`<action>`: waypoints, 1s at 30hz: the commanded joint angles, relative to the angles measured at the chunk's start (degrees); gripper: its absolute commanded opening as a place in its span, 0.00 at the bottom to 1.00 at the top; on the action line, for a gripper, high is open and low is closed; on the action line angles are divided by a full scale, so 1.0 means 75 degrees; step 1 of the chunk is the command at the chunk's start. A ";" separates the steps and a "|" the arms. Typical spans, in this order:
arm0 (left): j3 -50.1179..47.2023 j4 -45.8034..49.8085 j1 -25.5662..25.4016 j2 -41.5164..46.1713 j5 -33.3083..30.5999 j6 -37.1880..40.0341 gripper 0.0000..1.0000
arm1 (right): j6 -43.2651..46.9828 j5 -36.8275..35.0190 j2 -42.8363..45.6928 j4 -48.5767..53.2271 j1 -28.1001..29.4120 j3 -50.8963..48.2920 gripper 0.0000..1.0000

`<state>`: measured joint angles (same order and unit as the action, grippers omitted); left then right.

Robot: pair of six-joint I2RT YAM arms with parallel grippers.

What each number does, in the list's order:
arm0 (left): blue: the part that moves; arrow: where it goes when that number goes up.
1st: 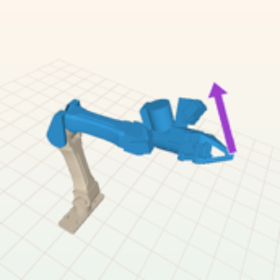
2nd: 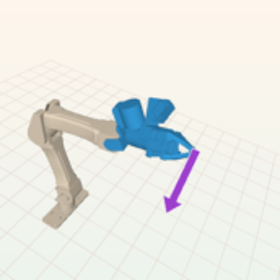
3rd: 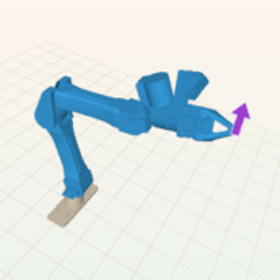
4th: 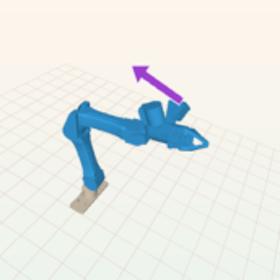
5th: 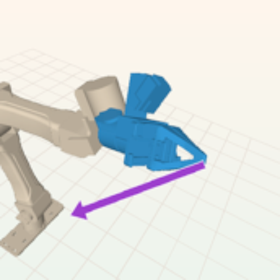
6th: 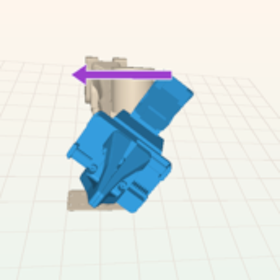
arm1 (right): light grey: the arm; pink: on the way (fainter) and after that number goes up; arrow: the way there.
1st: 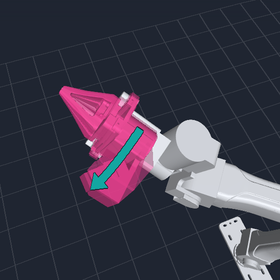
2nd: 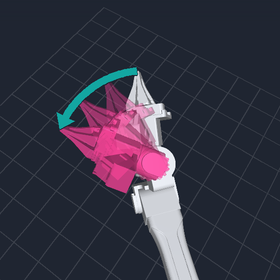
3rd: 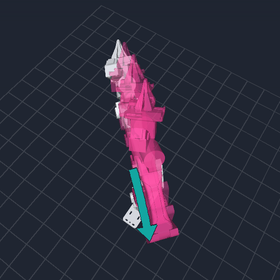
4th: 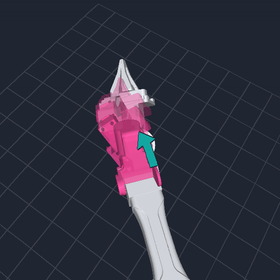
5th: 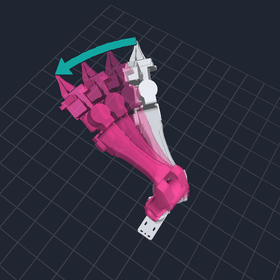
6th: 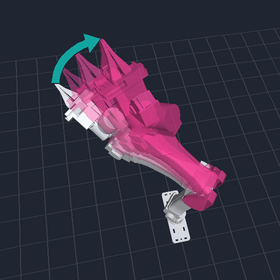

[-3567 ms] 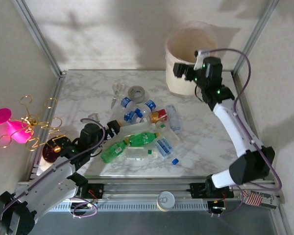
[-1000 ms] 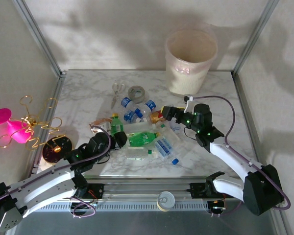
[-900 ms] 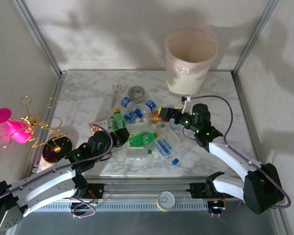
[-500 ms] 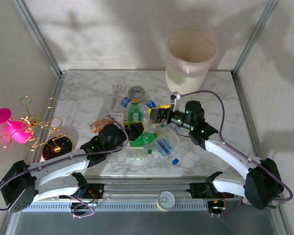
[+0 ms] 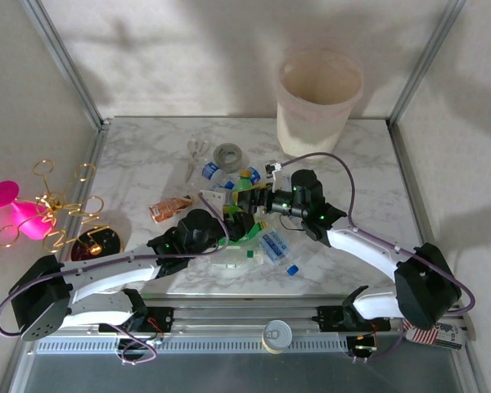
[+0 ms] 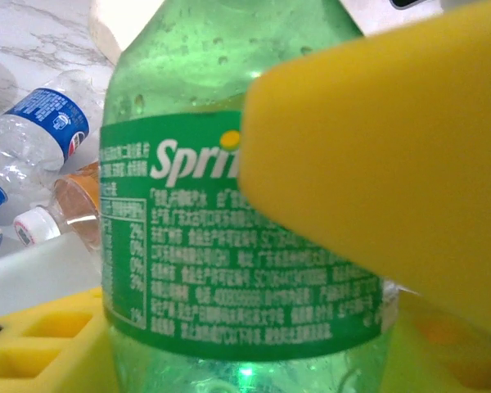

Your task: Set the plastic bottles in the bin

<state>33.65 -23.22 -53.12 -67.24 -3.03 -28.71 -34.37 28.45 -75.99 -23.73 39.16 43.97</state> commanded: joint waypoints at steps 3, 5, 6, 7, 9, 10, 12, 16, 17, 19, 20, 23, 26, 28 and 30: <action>0.0237 -0.0384 -0.0112 -0.0046 -0.0119 0.0149 0.45 | -0.0175 0.0221 -0.0215 -0.0399 0.0046 0.0127 0.74; 0.0231 -0.0367 -0.0135 -0.0052 -0.0175 0.0131 0.53 | -0.0164 0.0174 -0.0217 -0.0399 0.0049 0.0126 0.65; 0.0217 -0.0356 -0.0136 -0.0023 -0.0218 0.0115 0.58 | -0.0152 0.0125 -0.0208 -0.0388 0.0049 0.0126 0.62; 0.0188 -0.0358 -0.0147 0.0000 -0.0285 0.0085 0.64 | -0.0143 0.0026 -0.0195 -0.0367 0.0053 0.0115 0.60; 0.0111 -0.0337 -0.0147 0.0089 -0.0458 0.0023 0.77 | -0.0108 -0.0268 -0.0135 -0.0238 0.0051 0.0103 0.58; 0.0055 -0.0349 -0.0147 0.0155 -0.0567 -0.0009 0.81 | -0.0099 -0.0524 -0.0105 -0.0116 0.0044 0.0114 0.57; -0.0054 -0.0389 -0.0150 0.0316 -0.0821 -0.0101 0.90 | -0.0048 -0.0959 -0.0053 0.0129 0.0043 0.0126 0.55; -0.0435 -0.0605 -0.0136 0.0737 -0.1512 -0.0340 1.00 | 0.0077 -0.1675 -0.0007 0.0708 -0.0314 0.0304 0.54; -0.0567 -0.0712 -0.0125 0.0831 -0.1701 -0.0425 1.00 | 0.0133 -0.1787 -0.0023 0.0826 -0.0475 0.0375 0.54; -0.0768 -0.0825 -0.0073 0.0974 -0.2118 -0.0707 1.00 | 0.0173 -0.1898 -0.0022 0.1015 -0.0890 0.0524 0.55; -0.0849 -0.0851 -0.0012 0.1026 -0.2241 -0.0871 1.00 | 0.0176 -0.1899 -0.0020 0.1084 -0.1143 0.0617 0.55; -0.1036 -0.0865 0.0276 0.1113 -0.2311 -0.1359 1.00 | 0.0264 -0.1840 -0.0044 0.1192 -0.1855 0.0993 0.54; -0.1233 -0.0787 0.0653 0.1177 -0.2382 -0.2043 1.00 | 0.0439 -0.1775 -0.0119 0.1385 -0.2498 0.1652 0.55; -0.1329 -0.0560 0.0848 0.1267 -0.2608 -0.2466 1.00 | 0.0541 -0.1607 -0.0227 0.1460 -0.2875 0.2183 0.55; -0.1432 -0.0328 0.0984 0.1410 -0.2846 -0.2759 1.00 | 0.0667 -0.1440 -0.0422 0.1581 -0.3208 0.2814 0.55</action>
<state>23.99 -27.14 -46.96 -58.67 -20.34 -43.44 -31.86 16.36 -78.02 -12.10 17.43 58.85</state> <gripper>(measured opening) 0.995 0.565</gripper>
